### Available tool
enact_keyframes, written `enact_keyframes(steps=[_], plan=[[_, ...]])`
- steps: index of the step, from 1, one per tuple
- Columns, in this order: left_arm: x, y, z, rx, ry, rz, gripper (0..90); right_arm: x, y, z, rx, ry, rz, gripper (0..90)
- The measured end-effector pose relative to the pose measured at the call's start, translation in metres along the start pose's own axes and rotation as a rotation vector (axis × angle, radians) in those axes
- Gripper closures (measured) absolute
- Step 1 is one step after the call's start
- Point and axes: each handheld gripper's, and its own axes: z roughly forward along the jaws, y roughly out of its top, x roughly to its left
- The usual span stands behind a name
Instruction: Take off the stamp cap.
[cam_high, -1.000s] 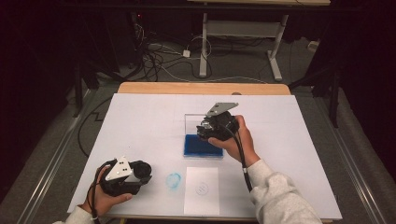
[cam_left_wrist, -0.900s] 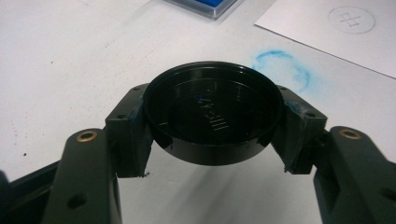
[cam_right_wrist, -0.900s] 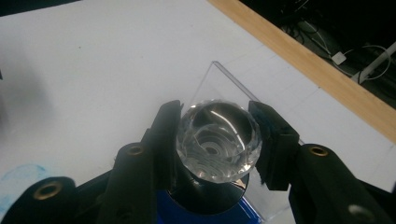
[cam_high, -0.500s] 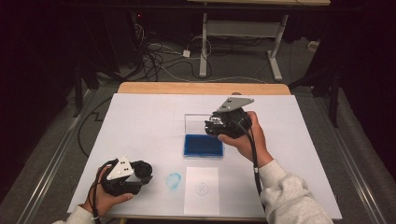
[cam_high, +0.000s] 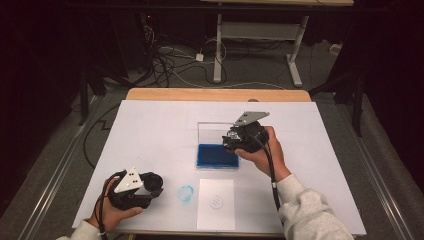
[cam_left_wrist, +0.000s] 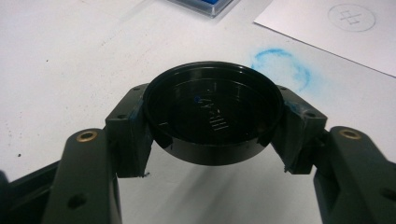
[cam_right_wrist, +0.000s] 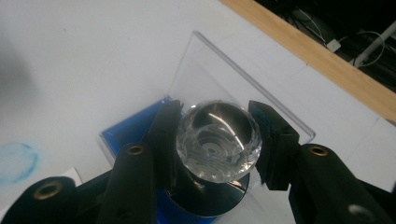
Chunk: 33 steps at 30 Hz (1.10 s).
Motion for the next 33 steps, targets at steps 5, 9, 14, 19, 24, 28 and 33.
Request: enact_keyframes(steps=[5, 9, 14, 19, 24, 28, 33], plan=[[-0.001, 0.000, 0.000, 0.002, 0.001, 0.005, 36.8, 0.001, -0.010, 0.012, 0.021, 0.014, 0.018, 56.7], [0.000, 0.000, 0.000, 0.002, 0.000, 0.002, 36.8, 0.001, -0.015, 0.019, 0.039, 0.010, 0.016, 56.7], [0.000, 0.000, 0.000, 0.003, 0.001, 0.005, 36.8, 0.002, -0.018, 0.023, 0.041, 0.012, 0.023, 56.7], [0.001, -0.001, 0.000, 0.002, 0.003, 0.003, 36.7, 0.006, -0.019, 0.030, 0.053, 0.030, 0.023, 56.7], [0.001, -0.001, -0.001, 0.001, 0.003, -0.001, 36.8, 0.011, -0.021, 0.037, 0.068, 0.032, 0.020, 56.7], [0.002, -0.002, -0.001, -0.001, 0.002, -0.003, 36.8, 0.008, -0.027, 0.042, 0.080, 0.033, 0.040, 56.7], [0.002, -0.002, -0.001, 0.001, 0.002, -0.003, 36.8, 0.007, -0.030, 0.043, 0.075, 0.041, 0.049, 56.6]])
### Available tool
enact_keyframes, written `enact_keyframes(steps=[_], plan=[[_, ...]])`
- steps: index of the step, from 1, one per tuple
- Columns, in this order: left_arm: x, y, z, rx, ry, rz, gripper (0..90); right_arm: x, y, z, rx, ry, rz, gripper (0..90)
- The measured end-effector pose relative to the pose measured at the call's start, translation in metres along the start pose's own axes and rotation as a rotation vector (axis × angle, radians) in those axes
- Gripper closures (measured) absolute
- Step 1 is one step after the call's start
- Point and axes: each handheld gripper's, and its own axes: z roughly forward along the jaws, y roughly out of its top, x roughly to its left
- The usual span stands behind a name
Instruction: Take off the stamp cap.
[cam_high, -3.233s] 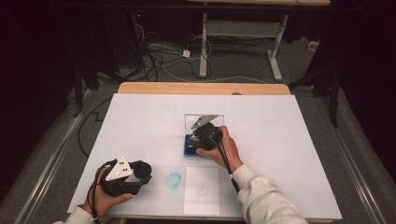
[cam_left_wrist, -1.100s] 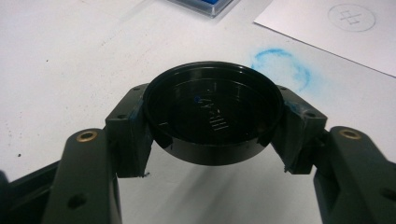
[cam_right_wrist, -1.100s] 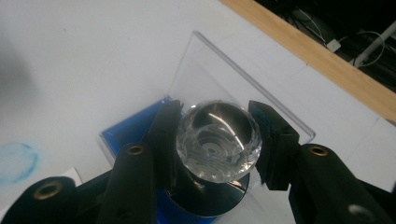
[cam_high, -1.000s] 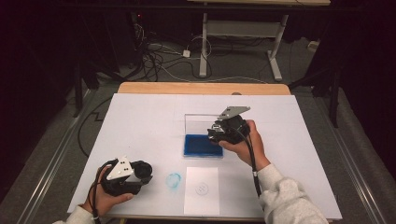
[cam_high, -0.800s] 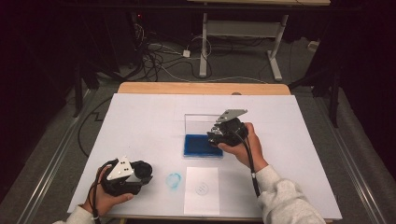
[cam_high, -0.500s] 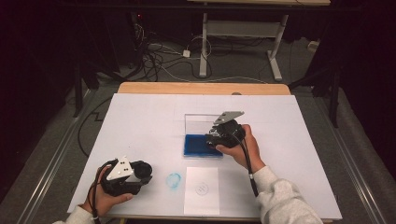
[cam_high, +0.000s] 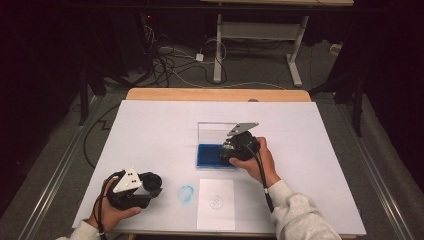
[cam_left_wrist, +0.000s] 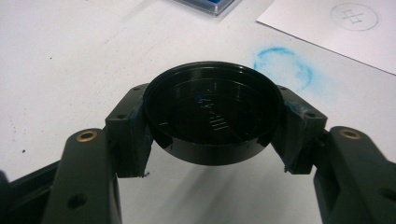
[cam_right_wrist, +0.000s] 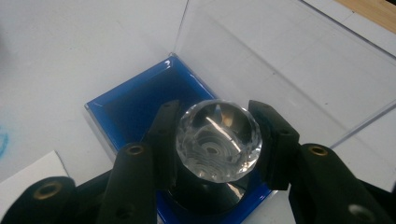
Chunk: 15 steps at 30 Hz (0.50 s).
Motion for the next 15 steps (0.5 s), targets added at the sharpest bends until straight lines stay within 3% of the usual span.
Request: enact_keyframes(steps=[3, 15], plan=[[0.0002, 0.0003, 0.0006, 0.001, -0.001, -0.002, 36.7, 0.0036, 0.0013, 0.0005, 0.011, -0.014, -0.016, 56.6], [-0.0007, 0.0016, 0.0020, 0.005, 0.001, 0.007, 36.8, 0.0022, -0.0012, 0.0023, 0.005, -0.003, 0.015, 56.4]])
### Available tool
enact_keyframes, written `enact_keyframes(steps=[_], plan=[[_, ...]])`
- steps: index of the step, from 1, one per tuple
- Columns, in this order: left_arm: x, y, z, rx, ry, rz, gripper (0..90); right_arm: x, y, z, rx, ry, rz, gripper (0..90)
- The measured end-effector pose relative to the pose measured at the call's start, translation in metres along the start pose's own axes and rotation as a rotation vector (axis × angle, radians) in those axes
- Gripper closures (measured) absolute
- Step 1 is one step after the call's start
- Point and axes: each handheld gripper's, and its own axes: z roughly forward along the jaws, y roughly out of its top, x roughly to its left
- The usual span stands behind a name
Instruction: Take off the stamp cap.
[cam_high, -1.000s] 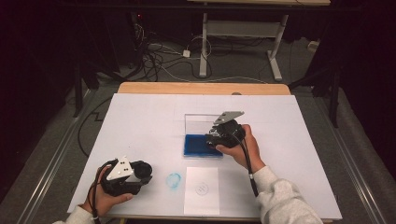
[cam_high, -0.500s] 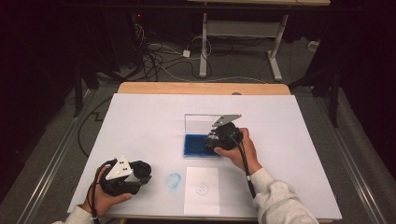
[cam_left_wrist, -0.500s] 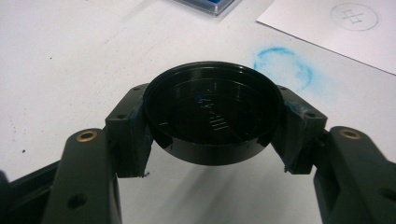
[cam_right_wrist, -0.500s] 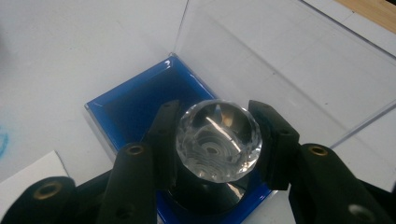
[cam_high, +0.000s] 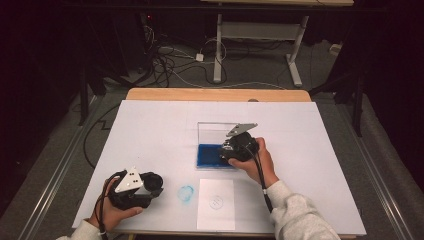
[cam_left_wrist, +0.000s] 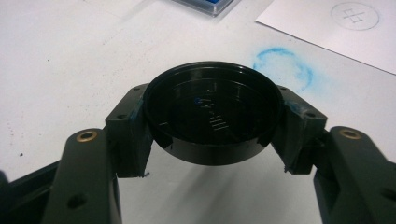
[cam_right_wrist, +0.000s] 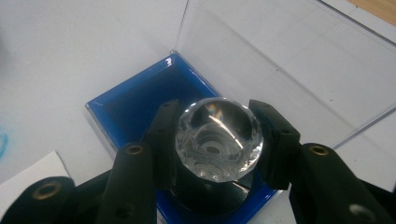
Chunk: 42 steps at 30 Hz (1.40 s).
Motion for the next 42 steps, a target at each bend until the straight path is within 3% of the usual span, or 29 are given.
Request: enact_keyframes(steps=[4, 12, 42], plan=[[0.0005, -0.0004, 0.0003, 0.001, 0.000, -0.002, 36.7, 0.0027, -0.0013, 0.0003, -0.010, -0.018, -0.005, 56.4], [0.0005, -0.0004, -0.0003, 0.000, 0.004, 0.002, 36.8, 0.0000, -0.0018, 0.0024, -0.023, -0.003, 0.018, 56.4], [-0.0019, -0.0005, -0.0023, -0.004, 0.009, 0.002, 36.7, 0.0058, -0.0099, 0.0000, -0.052, -0.042, 0.004, 56.3]])
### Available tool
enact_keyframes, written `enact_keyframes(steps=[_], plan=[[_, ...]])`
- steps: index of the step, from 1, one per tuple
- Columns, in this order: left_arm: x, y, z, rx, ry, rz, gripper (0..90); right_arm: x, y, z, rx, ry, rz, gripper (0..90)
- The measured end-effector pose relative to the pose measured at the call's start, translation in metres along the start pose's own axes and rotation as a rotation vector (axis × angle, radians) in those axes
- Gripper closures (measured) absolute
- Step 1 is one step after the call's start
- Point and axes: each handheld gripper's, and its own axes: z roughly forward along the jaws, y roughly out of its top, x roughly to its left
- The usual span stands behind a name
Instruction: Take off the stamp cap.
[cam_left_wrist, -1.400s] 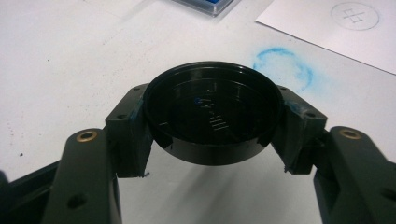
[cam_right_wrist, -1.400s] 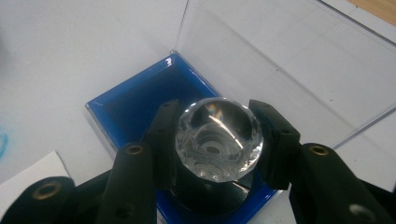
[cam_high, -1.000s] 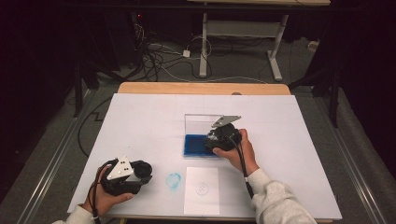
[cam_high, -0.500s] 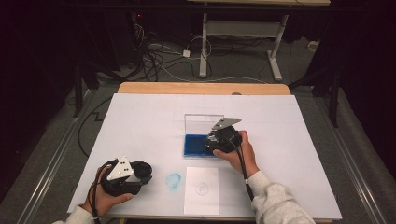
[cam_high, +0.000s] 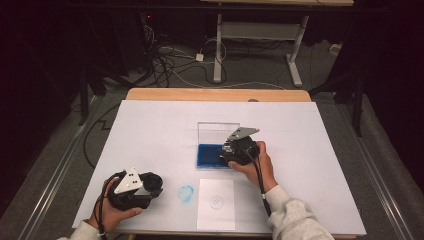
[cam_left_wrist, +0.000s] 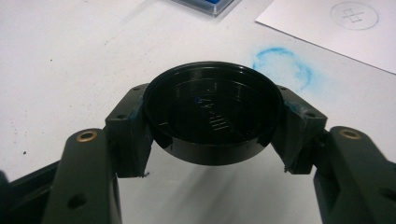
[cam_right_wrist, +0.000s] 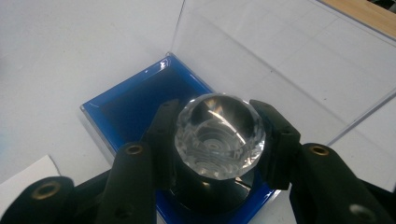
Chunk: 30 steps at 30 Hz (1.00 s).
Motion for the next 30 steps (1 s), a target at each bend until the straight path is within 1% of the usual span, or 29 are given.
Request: enact_keyframes(steps=[4, 5, 6, 8, 9, 11, 16, 22, 30], plan=[[0.001, 0.000, 0.000, 0.001, 0.000, -0.002, 36.7, 0.000, 0.001, -0.001, 0.000, 0.007, -0.006, 56.2], [0.001, 0.000, 0.000, 0.000, 0.001, -0.002, 36.7, -0.001, 0.001, -0.002, 0.002, 0.009, -0.001, 56.3], [0.001, 0.000, 0.000, 0.000, 0.002, -0.002, 36.8, -0.001, 0.001, -0.002, -0.001, 0.012, -0.007, 56.3], [0.001, 0.000, 0.000, -0.001, 0.001, -0.002, 36.7, 0.000, 0.002, -0.004, -0.010, 0.022, -0.005, 56.3], [0.001, 0.000, 0.000, 0.000, 0.001, 0.001, 36.8, 0.001, 0.002, -0.005, -0.017, 0.027, -0.010, 56.3], [0.001, 0.000, 0.001, 0.002, 0.001, 0.004, 36.7, 0.003, 0.004, -0.008, -0.021, 0.019, -0.025, 56.3], [0.001, 0.000, 0.000, 0.000, 0.002, 0.004, 36.7, 0.001, 0.009, -0.021, -0.058, 0.021, -0.029, 56.3], [0.001, 0.000, 0.000, 0.000, 0.003, 0.003, 36.7, -0.002, 0.016, -0.039, -0.101, 0.032, -0.017, 56.2], [0.001, 0.000, -0.001, 0.000, 0.004, 0.003, 36.7, -0.001, 0.020, -0.053, -0.128, 0.035, -0.026, 56.2]])
